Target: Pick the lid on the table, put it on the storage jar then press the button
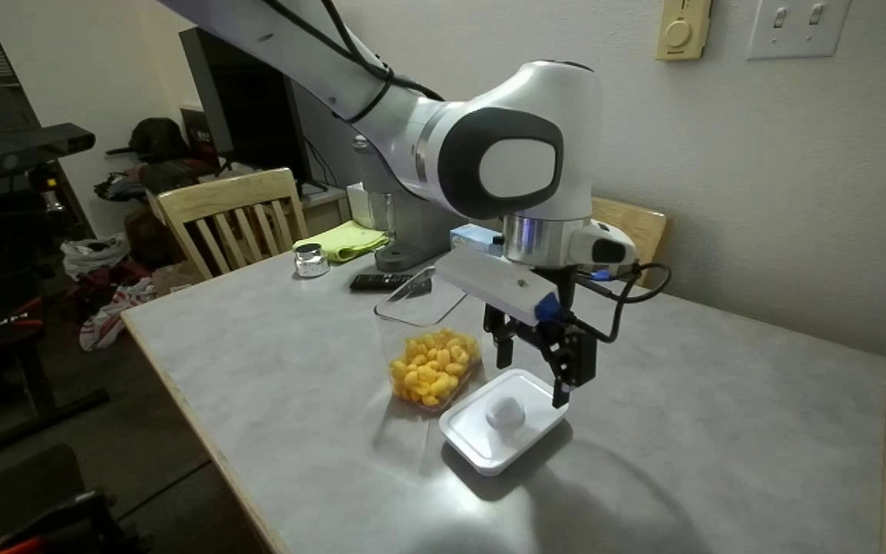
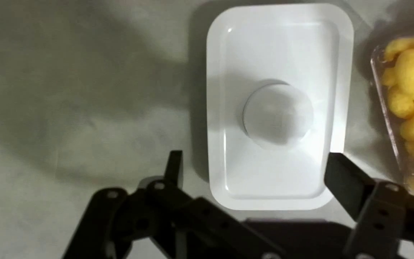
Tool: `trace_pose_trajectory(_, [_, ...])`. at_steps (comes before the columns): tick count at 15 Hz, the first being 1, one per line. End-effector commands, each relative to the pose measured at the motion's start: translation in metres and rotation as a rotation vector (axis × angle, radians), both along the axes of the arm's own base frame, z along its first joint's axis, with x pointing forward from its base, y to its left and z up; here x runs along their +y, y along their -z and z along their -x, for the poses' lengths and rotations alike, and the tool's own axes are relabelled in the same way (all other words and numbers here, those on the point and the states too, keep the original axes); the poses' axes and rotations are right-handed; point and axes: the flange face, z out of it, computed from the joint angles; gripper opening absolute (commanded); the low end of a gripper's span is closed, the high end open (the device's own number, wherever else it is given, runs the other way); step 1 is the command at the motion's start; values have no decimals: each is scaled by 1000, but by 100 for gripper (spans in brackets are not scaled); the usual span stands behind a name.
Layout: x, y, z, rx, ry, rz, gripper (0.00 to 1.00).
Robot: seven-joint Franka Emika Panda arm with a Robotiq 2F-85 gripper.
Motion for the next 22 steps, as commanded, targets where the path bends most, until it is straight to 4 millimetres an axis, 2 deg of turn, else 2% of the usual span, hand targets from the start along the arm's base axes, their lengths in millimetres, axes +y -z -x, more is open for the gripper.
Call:
trace_pose_trajectory(1, [-2, 17, 0, -95, -12, -13, 100])
trace_pose_trajectory(7, [9, 43, 3, -122, 1, -31, 100])
trace_pose_trajectory(13, [12, 40, 4, -99, 29, -28, 100])
trace_pose_trajectory(20, [14, 41, 14, -68, 74, -41, 100])
trace_pose_trajectory(22, [9, 43, 7, -112, 65, -34, 100])
